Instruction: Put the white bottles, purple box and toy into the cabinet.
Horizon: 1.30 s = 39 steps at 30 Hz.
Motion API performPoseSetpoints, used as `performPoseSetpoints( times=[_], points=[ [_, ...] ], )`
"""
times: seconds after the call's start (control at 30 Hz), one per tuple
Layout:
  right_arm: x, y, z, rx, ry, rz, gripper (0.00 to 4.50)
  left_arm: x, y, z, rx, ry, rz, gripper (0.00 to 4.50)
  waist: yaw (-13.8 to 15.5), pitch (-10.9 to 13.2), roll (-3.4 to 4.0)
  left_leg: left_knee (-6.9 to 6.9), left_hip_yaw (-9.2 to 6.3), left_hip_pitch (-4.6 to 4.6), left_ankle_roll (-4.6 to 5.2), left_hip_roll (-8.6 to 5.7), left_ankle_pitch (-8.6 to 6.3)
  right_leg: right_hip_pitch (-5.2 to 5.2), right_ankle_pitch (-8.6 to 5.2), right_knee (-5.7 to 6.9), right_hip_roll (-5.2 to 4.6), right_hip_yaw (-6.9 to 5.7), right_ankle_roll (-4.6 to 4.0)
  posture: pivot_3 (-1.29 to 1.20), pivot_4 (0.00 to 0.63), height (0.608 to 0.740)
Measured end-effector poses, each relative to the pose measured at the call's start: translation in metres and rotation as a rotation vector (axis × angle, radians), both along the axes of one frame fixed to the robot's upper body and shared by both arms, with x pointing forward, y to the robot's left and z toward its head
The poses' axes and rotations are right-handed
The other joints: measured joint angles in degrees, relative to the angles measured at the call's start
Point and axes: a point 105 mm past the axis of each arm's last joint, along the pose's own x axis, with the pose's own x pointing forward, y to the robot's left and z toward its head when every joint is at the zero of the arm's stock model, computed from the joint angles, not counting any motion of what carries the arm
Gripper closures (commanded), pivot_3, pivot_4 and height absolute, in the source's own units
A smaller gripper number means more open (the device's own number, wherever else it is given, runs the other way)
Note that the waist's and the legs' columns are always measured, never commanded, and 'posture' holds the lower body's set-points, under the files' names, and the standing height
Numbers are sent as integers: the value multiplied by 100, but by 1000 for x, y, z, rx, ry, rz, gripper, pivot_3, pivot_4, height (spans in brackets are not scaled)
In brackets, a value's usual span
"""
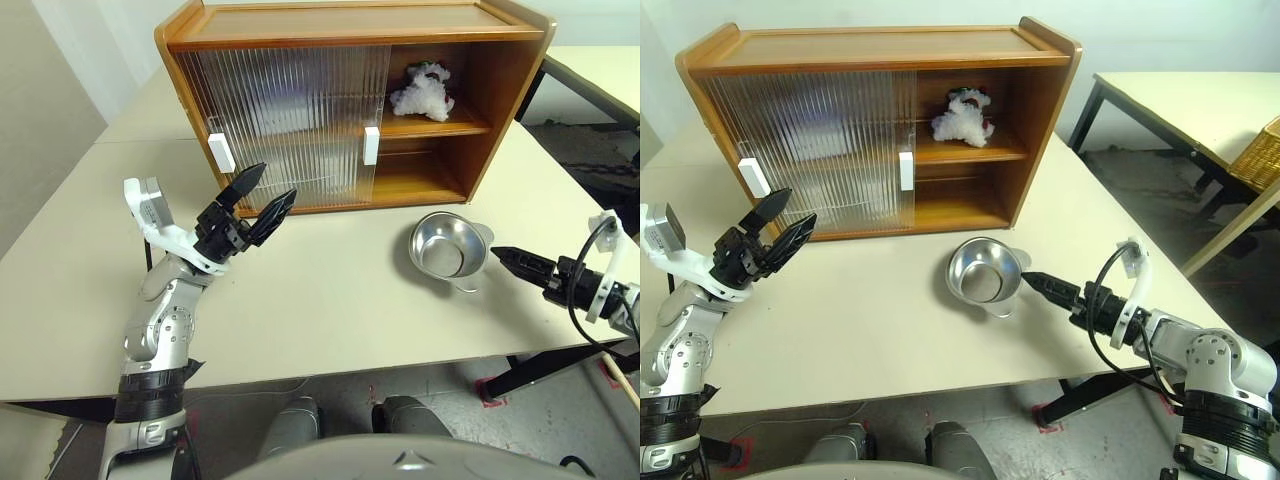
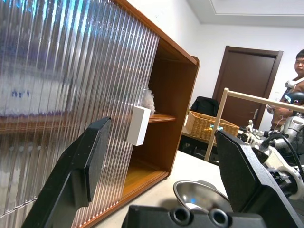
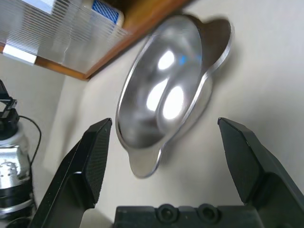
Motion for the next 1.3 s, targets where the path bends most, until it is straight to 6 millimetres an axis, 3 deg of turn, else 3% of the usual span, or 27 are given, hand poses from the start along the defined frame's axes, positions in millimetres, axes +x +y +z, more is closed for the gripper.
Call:
performPoseSetpoints(
  times=[0.4, 0.63, 1.07, 1.3],
  points=[
    [-19, 16, -22, 149, 221, 54, 25, -1, 1, 1, 8, 0, 5, 0, 8, 48, -24, -4, -2, 0, -3, 0, -4, -1, -3, 0, 0, 0, -1, -27, 57, 740],
    [-12, 36, -23, 223, 230, 93, 25, -2, 1, 0, 10, 2, 9, 0, 21, 67, -11, -6, -6, 0, -1, -1, -3, -3, -4, 0, 0, -1, -3, -10, 60, 740],
    [-4, 40, -22, 240, 225, 87, 25, -3, 1, 2, 12, -3, 16, 0, 56, 89, -6, -6, -8, 0, 33, -1, 15, -3, -6, 1, 0, -2, -6, -8, 58, 740],
    [-3, 39, -23, 231, 221, 82, 2504, -3, 1, 2, 11, -2, 17, 0, 57, 89, -5, -7, -8, 0, 43, -1, 21, -3, -6, 1, 0, -3, -6, -11, 52, 740]
  ],
)
